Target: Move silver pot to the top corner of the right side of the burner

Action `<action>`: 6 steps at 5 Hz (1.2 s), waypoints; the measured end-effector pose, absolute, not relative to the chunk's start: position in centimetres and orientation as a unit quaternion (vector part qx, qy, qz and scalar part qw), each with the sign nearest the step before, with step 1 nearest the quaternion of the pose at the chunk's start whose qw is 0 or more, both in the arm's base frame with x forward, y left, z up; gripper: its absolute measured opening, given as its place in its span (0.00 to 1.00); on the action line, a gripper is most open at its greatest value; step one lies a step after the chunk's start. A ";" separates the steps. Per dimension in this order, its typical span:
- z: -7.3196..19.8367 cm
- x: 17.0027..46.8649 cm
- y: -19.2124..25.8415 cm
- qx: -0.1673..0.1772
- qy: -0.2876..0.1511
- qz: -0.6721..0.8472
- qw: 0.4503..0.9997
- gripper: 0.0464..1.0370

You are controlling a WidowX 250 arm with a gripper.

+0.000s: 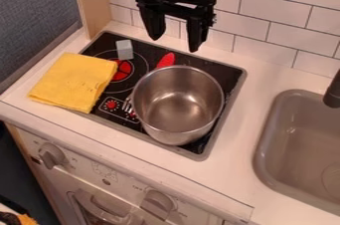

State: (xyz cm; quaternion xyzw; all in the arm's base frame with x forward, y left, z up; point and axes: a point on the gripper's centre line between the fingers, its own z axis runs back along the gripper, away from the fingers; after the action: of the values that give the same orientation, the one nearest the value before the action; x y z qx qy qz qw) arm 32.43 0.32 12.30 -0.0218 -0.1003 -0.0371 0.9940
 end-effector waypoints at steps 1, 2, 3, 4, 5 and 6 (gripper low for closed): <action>11.5 32.4 0.3 -0.024 -0.089 -0.036 0.995 0.96; 11.5 32.2 0.9 -0.033 -0.086 -0.035 0.995 0.96; 11.4 31.9 2.2 -0.023 -0.080 -0.037 0.996 0.96; 11.2 31.3 4.0 -0.013 -0.068 -0.026 0.997 0.96; 9.4 30.3 4.4 -0.029 -0.058 -0.025 0.998 0.96; 6.5 29.2 3.8 -0.053 -0.042 -0.030 0.997 0.96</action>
State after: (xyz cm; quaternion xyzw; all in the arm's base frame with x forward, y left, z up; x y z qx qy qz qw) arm 29.18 3.78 6.47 -0.0534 -0.0416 -0.0303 0.9972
